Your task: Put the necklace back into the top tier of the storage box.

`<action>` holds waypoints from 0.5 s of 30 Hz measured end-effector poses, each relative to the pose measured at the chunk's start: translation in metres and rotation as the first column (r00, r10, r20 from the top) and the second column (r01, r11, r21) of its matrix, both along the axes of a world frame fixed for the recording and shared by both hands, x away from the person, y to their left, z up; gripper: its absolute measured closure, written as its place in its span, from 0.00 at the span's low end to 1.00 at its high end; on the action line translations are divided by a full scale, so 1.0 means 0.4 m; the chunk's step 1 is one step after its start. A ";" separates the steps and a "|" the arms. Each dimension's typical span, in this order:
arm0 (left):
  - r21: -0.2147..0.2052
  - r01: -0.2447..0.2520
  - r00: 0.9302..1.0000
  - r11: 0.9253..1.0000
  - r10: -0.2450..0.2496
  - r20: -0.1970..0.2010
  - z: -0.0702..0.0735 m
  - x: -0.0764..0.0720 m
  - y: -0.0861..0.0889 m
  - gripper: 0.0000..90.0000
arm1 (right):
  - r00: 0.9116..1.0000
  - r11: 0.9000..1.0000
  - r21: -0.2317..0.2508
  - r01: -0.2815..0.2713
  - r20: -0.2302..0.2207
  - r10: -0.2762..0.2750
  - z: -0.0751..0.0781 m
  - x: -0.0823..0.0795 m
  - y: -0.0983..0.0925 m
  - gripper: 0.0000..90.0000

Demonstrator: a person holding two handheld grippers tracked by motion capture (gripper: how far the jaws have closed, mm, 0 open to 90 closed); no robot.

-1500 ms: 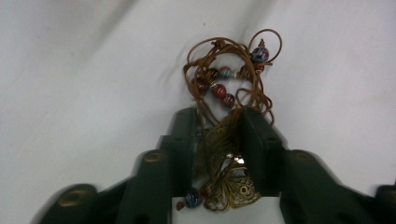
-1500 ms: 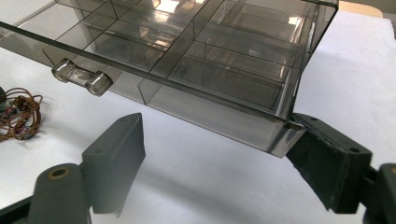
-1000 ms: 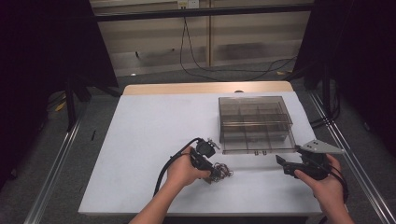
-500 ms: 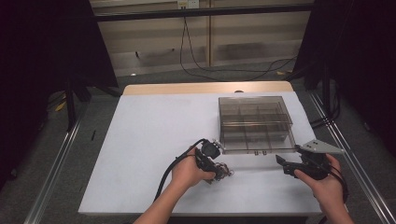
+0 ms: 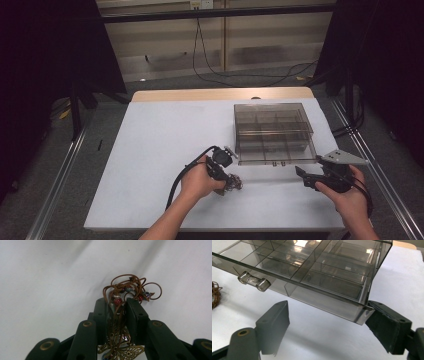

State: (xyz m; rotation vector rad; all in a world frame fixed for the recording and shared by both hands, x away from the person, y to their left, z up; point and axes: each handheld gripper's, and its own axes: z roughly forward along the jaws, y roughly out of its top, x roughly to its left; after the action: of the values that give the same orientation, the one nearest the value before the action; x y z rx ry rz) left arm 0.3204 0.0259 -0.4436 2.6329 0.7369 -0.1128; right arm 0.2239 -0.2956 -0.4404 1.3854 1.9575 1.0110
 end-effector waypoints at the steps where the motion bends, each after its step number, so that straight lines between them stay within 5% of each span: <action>1: -0.009 -0.007 1.000 1.000 0.007 -0.005 0.004 0.000 0.003 0.80 | 1.000 1.000 0.003 0.002 -0.005 -0.002 0.000 0.000 0.001 0.20; 15: -0.009 -0.017 1.000 1.000 0.017 -0.020 0.078 0.027 0.027 0.80 | 1.000 1.000 0.008 0.001 -0.019 -0.001 -0.005 0.002 0.007 0.14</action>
State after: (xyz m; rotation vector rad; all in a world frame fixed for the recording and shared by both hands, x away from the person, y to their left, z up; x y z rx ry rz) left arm 0.3310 0.0369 -0.4126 2.6195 0.7636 -0.1380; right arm 0.2246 -0.2926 -0.4424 1.4050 1.9685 1.0099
